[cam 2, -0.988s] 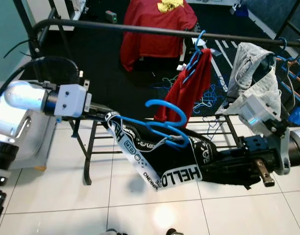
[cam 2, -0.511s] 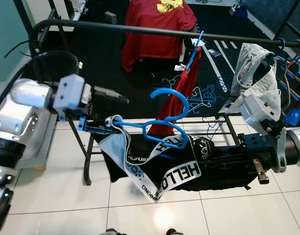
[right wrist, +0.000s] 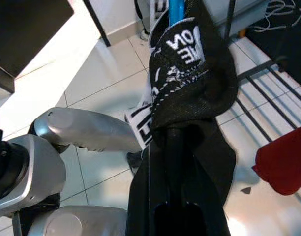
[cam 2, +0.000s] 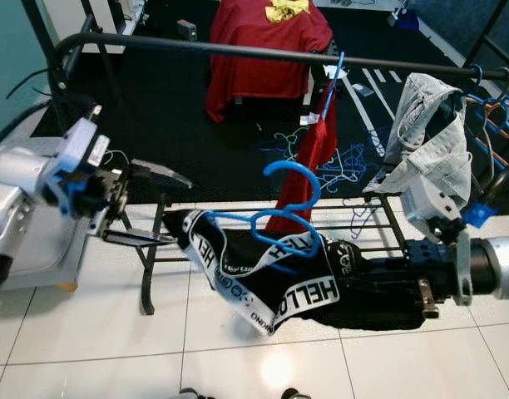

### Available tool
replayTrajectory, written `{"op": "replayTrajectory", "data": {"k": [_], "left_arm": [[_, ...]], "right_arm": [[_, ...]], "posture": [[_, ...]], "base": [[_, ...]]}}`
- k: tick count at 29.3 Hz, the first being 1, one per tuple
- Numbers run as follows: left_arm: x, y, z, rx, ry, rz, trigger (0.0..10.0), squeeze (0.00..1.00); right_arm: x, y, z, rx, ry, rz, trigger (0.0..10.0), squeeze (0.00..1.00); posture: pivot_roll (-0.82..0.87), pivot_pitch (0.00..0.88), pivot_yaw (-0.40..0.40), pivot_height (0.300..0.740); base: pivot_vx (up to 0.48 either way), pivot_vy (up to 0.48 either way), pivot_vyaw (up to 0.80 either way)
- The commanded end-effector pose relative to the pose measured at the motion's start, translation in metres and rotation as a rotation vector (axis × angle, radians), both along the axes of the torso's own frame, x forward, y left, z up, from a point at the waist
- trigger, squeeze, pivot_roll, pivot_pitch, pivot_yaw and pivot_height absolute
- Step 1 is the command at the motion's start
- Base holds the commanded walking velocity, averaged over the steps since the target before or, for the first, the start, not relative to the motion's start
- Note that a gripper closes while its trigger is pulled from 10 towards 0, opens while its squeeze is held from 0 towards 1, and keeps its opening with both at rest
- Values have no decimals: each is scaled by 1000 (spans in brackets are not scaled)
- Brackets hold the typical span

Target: Hang hanger

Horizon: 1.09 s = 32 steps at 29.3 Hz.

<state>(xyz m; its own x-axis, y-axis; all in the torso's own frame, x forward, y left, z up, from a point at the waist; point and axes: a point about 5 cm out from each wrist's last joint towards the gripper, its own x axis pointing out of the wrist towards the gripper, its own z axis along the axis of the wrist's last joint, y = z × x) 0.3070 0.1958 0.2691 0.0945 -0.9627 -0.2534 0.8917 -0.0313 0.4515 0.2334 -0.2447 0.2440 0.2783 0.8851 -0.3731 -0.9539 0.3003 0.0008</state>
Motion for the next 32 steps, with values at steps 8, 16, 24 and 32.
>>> {"op": "replayTrajectory", "data": {"k": [8,16,24,32], "left_arm": [[7,-3,2,31,-130,91,10000,1000],[34,9,-9,-229,-162,518,10000,0],[30,20,-101,-504,182,1072,10000,0],[8,15,-141,-574,260,1267,10000,0]], "right_arm": [[11,-3,-5,-22,-78,-131,0,0],[37,12,-18,83,-196,-380,0,0],[62,53,-48,271,-193,-649,10000,0],[74,63,-57,247,-192,-718,10000,0]], "posture": [[21,197,-62,740],[18,204,-49,740],[33,210,-54,740],[37,205,-56,740]], "base": [[0,0,0],[0,0,0],[0,0,0],[0,0,0]]}}
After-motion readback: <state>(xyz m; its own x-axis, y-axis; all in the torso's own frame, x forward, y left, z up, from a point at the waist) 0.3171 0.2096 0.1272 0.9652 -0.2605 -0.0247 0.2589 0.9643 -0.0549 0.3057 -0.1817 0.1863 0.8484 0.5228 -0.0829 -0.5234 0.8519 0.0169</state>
